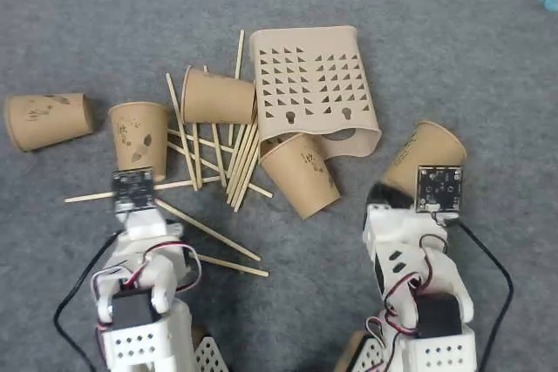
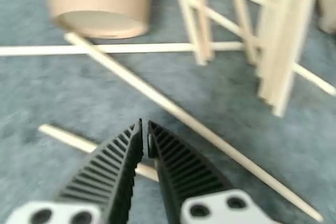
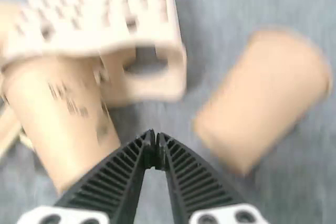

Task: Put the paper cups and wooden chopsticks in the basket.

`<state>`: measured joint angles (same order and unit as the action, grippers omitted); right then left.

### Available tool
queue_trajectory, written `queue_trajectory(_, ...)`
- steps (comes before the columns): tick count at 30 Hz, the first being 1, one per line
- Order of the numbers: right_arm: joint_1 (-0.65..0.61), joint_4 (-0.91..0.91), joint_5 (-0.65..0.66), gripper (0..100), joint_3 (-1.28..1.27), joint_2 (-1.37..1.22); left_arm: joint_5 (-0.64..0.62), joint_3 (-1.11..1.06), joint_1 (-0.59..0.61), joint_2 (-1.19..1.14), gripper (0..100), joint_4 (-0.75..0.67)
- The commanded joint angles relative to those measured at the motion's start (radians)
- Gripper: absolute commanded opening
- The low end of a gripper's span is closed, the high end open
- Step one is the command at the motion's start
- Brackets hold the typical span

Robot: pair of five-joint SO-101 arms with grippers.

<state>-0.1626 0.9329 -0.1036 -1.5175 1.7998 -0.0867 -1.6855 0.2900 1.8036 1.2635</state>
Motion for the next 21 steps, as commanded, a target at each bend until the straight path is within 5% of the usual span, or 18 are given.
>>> queue_trajectory(1,0.001,-0.186,0.158,0.6,0.003,0.016,0.012,0.048,0.138,0.020,1,-0.006)
queue_trajectory(7,-0.035,-0.470,0.269,0.6,-0.164,0.015,0.006,0.007,0.209,0.020,1,-0.181)
queue_trajectory(14,-0.096,-0.418,0.267,0.9,-0.163,0.001,0.003,0.004,0.207,0.020,1,-0.193)
queue_trajectory(21,-0.090,-0.384,0.252,15.0,-0.153,-0.007,0.086,0.030,0.215,0.020,3,-0.135)
